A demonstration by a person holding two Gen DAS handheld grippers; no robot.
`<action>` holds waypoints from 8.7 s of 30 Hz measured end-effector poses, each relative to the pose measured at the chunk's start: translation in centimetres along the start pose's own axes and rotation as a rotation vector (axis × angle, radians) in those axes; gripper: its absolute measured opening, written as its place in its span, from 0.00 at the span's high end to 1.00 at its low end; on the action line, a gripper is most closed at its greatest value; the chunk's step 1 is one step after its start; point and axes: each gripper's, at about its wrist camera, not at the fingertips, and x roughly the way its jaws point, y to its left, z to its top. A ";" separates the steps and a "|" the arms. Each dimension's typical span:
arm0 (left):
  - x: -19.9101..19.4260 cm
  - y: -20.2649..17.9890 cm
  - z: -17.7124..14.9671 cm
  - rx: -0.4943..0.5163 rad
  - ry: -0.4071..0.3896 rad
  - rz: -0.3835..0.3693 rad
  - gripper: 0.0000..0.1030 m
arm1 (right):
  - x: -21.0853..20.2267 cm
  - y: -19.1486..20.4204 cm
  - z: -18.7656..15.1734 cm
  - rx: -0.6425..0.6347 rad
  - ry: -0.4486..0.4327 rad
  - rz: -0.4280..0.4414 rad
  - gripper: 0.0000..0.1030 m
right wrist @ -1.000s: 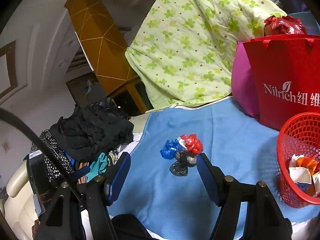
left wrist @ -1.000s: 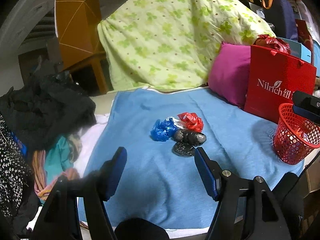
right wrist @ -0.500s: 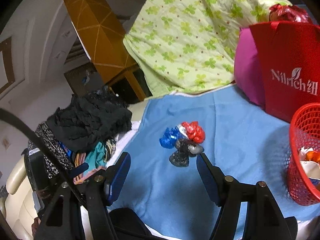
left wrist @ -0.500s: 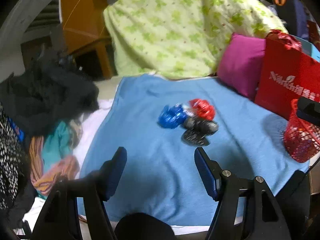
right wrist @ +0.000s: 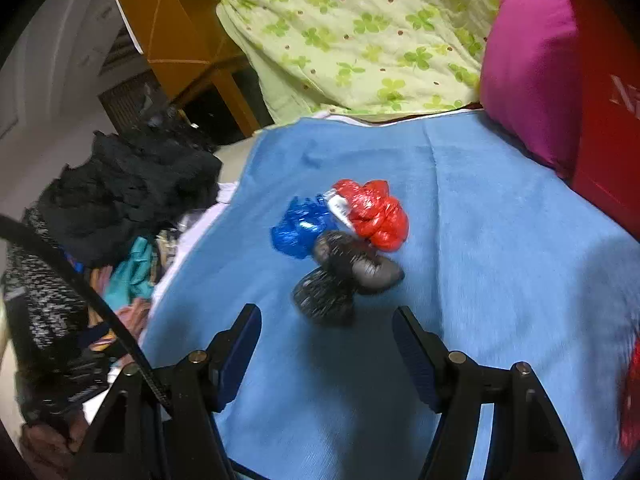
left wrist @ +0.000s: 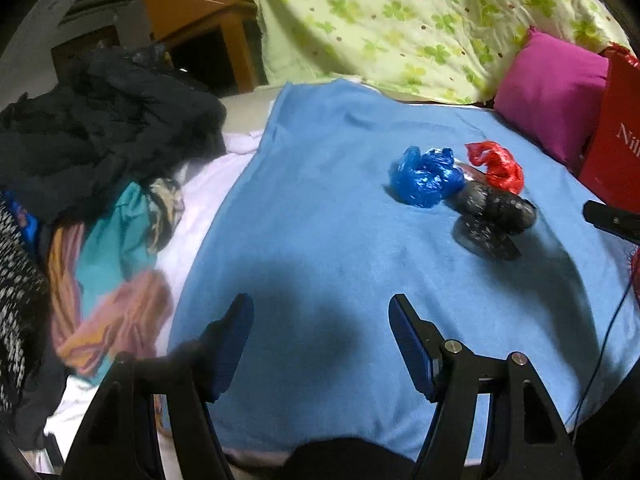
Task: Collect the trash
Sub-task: 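Grasp the blue plastic bag with the left gripper while the right gripper grasps the black bag, then carry the blue and black bags toward the red mesh basket with both grippers, then lower both bags into the basket and open both grippers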
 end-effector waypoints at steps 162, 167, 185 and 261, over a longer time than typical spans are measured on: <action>-21.8 -29.8 3.0 0.457 -0.385 -0.165 0.44 | -35.1 -6.8 -10.2 0.136 -0.513 -0.059 0.63; -21.8 -30.7 2.9 0.472 -0.384 -0.171 0.44 | -35.4 -7.6 -10.3 0.149 -0.520 -0.065 0.63; -22.7 -34.4 2.3 0.546 -0.400 -0.197 0.44 | -37.5 -10.7 -11.2 0.212 -0.564 -0.097 0.63; -15.4 -45.4 4.3 0.502 -0.158 -0.586 0.41 | -35.2 -23.1 -11.1 0.527 -0.568 -0.292 0.61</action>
